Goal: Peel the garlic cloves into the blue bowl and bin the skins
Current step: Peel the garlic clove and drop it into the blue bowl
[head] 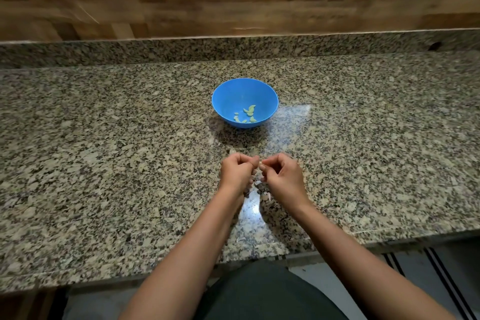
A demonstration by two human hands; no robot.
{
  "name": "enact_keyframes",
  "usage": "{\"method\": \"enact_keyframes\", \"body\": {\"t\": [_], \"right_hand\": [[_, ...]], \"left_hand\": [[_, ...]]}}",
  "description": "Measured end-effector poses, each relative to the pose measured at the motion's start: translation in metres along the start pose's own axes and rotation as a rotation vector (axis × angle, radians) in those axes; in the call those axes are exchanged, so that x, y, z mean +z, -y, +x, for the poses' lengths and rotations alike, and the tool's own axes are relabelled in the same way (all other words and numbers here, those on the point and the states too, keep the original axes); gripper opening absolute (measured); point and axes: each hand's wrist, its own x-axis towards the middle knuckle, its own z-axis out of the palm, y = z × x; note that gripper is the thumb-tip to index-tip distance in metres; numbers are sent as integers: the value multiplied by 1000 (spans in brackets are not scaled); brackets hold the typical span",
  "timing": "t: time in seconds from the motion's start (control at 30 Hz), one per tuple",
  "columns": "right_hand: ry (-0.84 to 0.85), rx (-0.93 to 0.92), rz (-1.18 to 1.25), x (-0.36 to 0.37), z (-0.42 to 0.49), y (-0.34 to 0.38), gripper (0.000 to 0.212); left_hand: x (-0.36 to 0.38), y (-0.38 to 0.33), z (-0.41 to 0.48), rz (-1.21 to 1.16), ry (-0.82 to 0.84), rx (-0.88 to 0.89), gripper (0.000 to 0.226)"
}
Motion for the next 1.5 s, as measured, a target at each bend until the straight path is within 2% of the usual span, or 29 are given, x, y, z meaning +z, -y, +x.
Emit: {"method": "enact_keyframes", "body": {"t": [0.03, 0.1, 0.17, 0.2, 0.23, 0.3, 0.37, 0.4, 0.43, 0.53, 0.6, 0.67, 0.77, 0.9, 1.03, 1.2, 1.4, 1.5], "right_hand": [[-3, 54, 56, -1, 2, 0, 6], [53, 291, 352, -5, 6, 7, 3], [122, 477, 627, -11, 11, 13, 7], [133, 473, 620, -12, 11, 13, 7], [115, 398, 501, -12, 10, 11, 6], [33, 119, 79, -8, 4, 6, 10], [-23, -89, -161, -3, 1, 1, 11], [-40, -97, -165, 0, 2, -1, 11], [-39, -22, -96, 0, 4, -1, 10], [119, 425, 454, -8, 15, 9, 10], [229, 533, 594, -17, 20, 10, 12], [262, 482, 525, -21, 22, 6, 14], [213, 383, 399, -22, 20, 0, 14], [150, 371, 495, -18, 17, -2, 6], [144, 385, 575, -14, 18, 0, 6], [105, 349, 521, -18, 20, -4, 15], [121, 246, 411, -16, 20, 0, 4], [143, 212, 363, -17, 21, 2, 6]], "left_hand": [[1, 0, -1, 15, -5, 52, 20], [1, 0, -4, 25, 5, 140, 23], [1, 0, -6, 37, 22, 141, 22], [0, -2, -6, 17, 25, 98, 21], [1, -3, -5, -22, 30, 31, 20], [2, -7, -4, -89, 48, -106, 18], [7, -9, -3, -101, 44, -142, 17], [8, -8, -3, -82, 20, -114, 18], [9, -6, -3, -46, -10, -64, 21], [8, 0, -4, 39, -28, 54, 23], [7, -1, -4, 26, -2, 38, 22], [7, 0, -4, -19, 25, 5, 20], [10, 9, -8, -27, 54, 38, 13], [10, 10, -7, -91, 56, 49, 14], [11, 3, -3, -129, 58, -15, 14], [3, -1, -5, 101, 70, 89, 10], [-11, 0, -3, 415, 93, 283, 14], [-13, -4, -4, 467, 76, 332, 13]]}}
